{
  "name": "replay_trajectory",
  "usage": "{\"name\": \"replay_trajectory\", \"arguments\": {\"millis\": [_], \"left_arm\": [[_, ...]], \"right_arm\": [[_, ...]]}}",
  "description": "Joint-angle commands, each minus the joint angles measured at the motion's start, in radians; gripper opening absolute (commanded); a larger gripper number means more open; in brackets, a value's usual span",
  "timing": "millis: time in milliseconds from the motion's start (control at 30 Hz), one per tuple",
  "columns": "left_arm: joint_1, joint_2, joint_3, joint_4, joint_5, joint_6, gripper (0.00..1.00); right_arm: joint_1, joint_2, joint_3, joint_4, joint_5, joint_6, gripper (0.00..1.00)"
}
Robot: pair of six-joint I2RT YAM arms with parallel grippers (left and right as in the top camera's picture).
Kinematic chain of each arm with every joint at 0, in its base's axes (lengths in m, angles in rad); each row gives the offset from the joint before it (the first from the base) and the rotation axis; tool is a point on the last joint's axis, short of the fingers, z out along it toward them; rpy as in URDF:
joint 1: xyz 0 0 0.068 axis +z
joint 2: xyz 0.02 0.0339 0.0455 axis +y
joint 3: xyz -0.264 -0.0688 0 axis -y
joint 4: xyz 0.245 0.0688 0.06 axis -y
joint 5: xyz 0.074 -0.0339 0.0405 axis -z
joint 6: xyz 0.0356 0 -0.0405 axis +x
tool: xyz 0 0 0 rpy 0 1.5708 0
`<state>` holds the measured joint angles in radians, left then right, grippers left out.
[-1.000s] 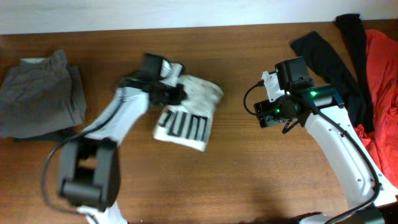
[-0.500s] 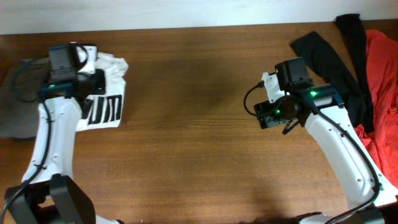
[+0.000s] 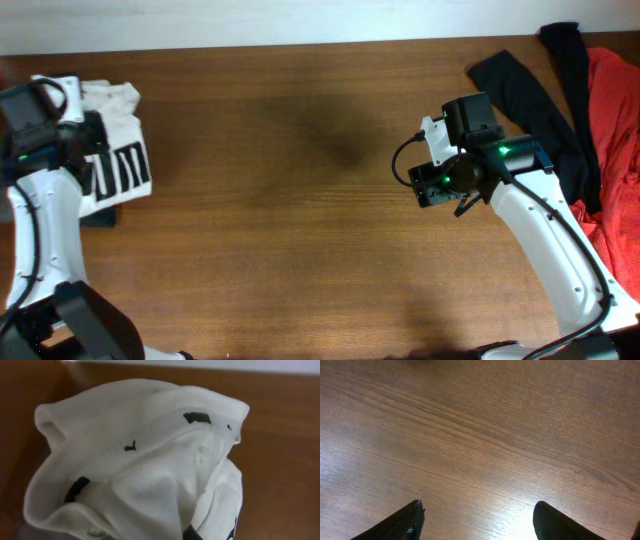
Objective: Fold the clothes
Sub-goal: 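Carry the bundle left with the left gripper onto the grey garment, then release the shirt and lift the left gripper away from the stack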
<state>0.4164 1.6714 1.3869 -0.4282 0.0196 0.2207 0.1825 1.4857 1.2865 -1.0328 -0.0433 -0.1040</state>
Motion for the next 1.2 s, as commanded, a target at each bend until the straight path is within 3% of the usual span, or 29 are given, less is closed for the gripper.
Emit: {"name": "replay_trajectory", "arguments": {"millis": [0, 633, 667, 733, 767, 867, 1000, 1067, 1167], "left_arm": [[0.054, -0.013, 0.013, 0.058, 0.049, 0.013, 0.0], [0.178, 0.175, 0.013, 0.31, 0.044, 0.013, 0.05], [0.185, 0.176, 0.013, 0.318, 0.044, 0.012, 0.16], [0.203, 0.176, 0.013, 0.343, 0.044, -0.021, 0.87], [0.218, 0.175, 0.023, 0.344, 0.047, -0.061, 0.99], [0.265, 0.174, 0.166, 0.162, 0.176, -0.1, 0.99], [0.272, 0.174, 0.442, -0.091, 0.195, -0.1, 0.99], [0.245, 0.174, 0.553, -0.209, 0.211, -0.1, 0.99], [0.186, 0.174, 0.591, -0.27, 0.221, -0.1, 0.99]], "right_arm": [[-0.006, -0.007, 0.01, -0.001, -0.005, 0.007, 0.74], [-0.006, -0.007, 0.01, -0.018, -0.006, 0.007, 0.74], [-0.006, -0.007, 0.01, -0.018, -0.006, 0.007, 0.74], [-0.006, -0.007, 0.01, -0.018, -0.006, 0.007, 0.74], [-0.006, -0.007, 0.01, -0.018, -0.006, 0.007, 0.74], [-0.006, -0.007, 0.01, -0.018, -0.006, 0.007, 0.74], [-0.006, -0.007, 0.01, -0.014, -0.006, 0.007, 0.75], [-0.006, -0.007, 0.01, -0.015, -0.014, 0.008, 0.96], [-0.006, -0.007, 0.01, -0.013, -0.029, 0.008, 0.99]]}}
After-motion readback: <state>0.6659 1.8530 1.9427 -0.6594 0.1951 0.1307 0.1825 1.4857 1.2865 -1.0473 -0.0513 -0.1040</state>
